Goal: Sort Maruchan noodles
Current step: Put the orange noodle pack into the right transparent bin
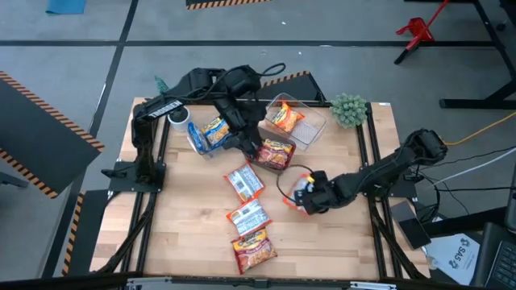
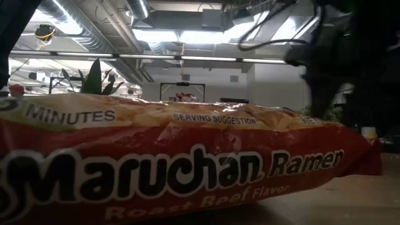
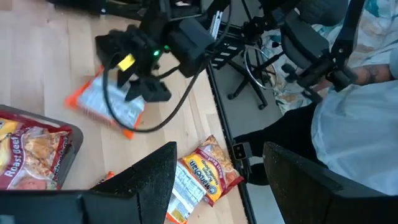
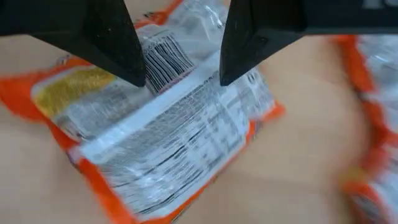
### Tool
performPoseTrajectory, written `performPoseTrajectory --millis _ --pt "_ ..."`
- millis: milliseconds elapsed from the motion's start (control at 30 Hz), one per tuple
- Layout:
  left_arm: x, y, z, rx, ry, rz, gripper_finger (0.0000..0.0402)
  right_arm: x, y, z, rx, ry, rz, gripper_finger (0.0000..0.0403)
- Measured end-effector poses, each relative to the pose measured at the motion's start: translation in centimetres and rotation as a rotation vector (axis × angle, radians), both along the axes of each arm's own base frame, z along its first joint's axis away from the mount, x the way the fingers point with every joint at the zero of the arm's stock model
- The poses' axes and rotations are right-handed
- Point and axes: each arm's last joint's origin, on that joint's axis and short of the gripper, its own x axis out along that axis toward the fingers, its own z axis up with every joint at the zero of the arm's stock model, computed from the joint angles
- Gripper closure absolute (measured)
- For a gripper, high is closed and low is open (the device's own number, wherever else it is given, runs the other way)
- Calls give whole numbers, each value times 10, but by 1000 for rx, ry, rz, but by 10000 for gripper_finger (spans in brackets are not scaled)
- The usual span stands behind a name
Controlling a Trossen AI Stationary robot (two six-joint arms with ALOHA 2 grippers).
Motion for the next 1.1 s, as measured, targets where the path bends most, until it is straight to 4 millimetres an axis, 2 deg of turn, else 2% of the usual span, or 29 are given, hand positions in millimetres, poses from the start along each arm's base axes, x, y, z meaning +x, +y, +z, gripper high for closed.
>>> performPoseTrajectory --millis 67,167,300,400,533,700,900,1100 --pt "0 -3 3 6 -19 -5 168 6 -5 2 -44 -63 6 198" --pt "-2 -10 9 -9 -38 4 168 6 -7 18 -77 -135 -33 198" --pt "-1 -22 23 -64 -118 -13 168 -12 -4 39 -136 -90 -105 198" --pt "-6 -31 41 -73 -229 -18 168 -28 0 44 -125 -27 -145 198" --pt "-18 -40 57 -47 -307 0 168 -30 8 29 -32 -4 -117 186" --pt "-31 -46 67 -11 -330 35 168 -27 7 -3 20 -82 -139 119" --pt "-33 -45 66 8 -313 71 168 -24 -7 -30 46 -215 -207 32" --pt "-31 -44 54 47 -236 98 168 -23 -13 -46 46 -265 -233 14"
